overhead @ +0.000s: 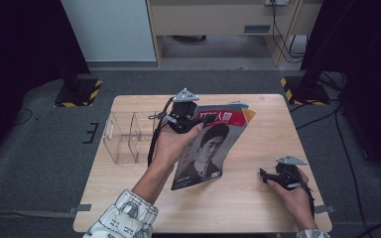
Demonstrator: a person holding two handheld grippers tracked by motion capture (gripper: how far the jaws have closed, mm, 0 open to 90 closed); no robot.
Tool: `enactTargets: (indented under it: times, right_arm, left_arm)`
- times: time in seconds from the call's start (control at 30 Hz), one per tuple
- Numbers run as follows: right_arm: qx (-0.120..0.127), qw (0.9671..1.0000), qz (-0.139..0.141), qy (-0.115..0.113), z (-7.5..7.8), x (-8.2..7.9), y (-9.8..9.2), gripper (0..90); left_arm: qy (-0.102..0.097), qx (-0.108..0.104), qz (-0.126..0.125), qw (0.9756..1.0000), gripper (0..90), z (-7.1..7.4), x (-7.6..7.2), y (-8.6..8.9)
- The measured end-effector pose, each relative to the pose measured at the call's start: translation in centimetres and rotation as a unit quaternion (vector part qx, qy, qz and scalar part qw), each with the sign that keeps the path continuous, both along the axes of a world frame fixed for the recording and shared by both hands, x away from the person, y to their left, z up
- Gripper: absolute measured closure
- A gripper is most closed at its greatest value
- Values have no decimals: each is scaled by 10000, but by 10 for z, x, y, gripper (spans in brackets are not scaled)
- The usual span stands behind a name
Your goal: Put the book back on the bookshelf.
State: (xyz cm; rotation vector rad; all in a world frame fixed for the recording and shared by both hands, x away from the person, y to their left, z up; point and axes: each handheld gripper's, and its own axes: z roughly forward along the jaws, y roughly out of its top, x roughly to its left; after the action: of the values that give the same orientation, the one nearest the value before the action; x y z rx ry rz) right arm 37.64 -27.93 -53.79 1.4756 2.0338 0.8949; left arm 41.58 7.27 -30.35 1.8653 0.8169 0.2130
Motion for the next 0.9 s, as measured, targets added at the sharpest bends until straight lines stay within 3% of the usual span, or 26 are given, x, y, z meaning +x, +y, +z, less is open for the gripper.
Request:
enactTargets:
  times: [0.9]
  right_arm:
    - [4, 10000, 26, 8, 0, 0, 0, 192]
  left_arm:
    - [-116, -21, -1, 9999, 865, 18, -20, 31]
